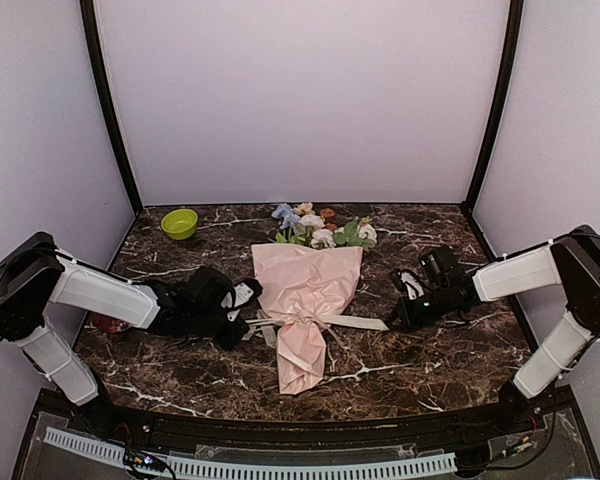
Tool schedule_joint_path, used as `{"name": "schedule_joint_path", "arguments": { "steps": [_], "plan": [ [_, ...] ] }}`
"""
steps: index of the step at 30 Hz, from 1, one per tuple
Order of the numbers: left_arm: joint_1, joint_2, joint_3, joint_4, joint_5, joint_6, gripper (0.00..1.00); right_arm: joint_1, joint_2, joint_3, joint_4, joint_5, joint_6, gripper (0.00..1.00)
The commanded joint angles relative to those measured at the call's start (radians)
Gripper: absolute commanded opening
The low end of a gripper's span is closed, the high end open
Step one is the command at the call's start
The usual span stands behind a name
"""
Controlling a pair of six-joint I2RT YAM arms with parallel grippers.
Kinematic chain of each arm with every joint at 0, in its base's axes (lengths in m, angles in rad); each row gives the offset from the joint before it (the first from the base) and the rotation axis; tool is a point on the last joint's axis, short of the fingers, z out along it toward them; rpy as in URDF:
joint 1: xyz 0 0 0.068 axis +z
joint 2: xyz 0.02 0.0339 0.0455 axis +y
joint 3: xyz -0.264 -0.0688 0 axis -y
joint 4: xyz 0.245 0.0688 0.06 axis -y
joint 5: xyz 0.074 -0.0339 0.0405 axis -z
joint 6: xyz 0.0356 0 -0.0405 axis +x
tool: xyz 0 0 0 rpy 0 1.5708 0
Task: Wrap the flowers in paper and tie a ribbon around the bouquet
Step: Tie the half-tied ribbon around the folded bouquet.
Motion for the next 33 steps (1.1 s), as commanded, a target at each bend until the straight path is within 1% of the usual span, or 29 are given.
{"name": "schedule_joint_path", "arguments": {
  "steps": [1, 3, 7, 9, 12, 15, 17, 20, 22, 26, 29, 31, 33],
  "plan": [
    [0.021, 0.006, 0.002, -0.062, 0.017, 0.001, 0.00, -0.020, 0.027, -0.013, -0.001, 0.001, 0.008, 0.00],
    [0.021, -0.001, 0.000, -0.043, 0.062, 0.015, 0.00, -0.019, 0.031, 0.004, 0.000, -0.047, 0.007, 0.00],
    [0.021, -0.021, 0.004, -0.008, 0.137, 0.034, 0.00, -0.012, -0.017, 0.041, -0.008, -0.100, 0.009, 0.22],
    [0.020, -0.030, 0.000, 0.013, 0.170, 0.038, 0.00, -0.003, -0.048, 0.065, -0.034, -0.091, 0.008, 0.27],
    [0.020, -0.039, -0.003, 0.030, 0.195, 0.038, 0.00, 0.018, -0.102, 0.102, -0.061, -0.037, 0.010, 0.35],
    [0.019, -0.033, -0.001, 0.034, 0.212, 0.040, 0.00, 0.063, -0.141, 0.130, -0.082, 0.047, -0.002, 0.38],
    [0.019, -0.029, 0.006, 0.030, 0.218, 0.042, 0.00, 0.090, -0.157, 0.150, -0.108, 0.129, -0.002, 0.43],
    [0.019, -0.029, 0.012, 0.023, 0.223, 0.044, 0.00, 0.130, -0.174, 0.163, -0.104, 0.201, 0.000, 0.48],
    [0.019, -0.032, 0.009, 0.026, 0.221, 0.046, 0.00, 0.187, -0.169, 0.176, -0.091, 0.236, -0.020, 0.50],
    [0.019, -0.025, 0.028, 0.005, 0.221, 0.064, 0.00, 0.293, -0.134, 0.220, -0.066, 0.180, -0.110, 0.55],
    [0.019, -0.020, 0.047, -0.018, 0.218, 0.076, 0.00, 0.381, -0.114, 0.224, 0.004, 0.101, -0.176, 0.58],
    [0.020, -0.020, 0.050, -0.020, 0.218, 0.078, 0.00, 0.395, -0.088, 0.227, 0.050, 0.089, -0.181, 0.59],
    [0.020, -0.019, 0.050, -0.016, 0.220, 0.076, 0.00, 0.396, -0.043, 0.254, 0.046, 0.092, -0.190, 0.60]
  ]
}}
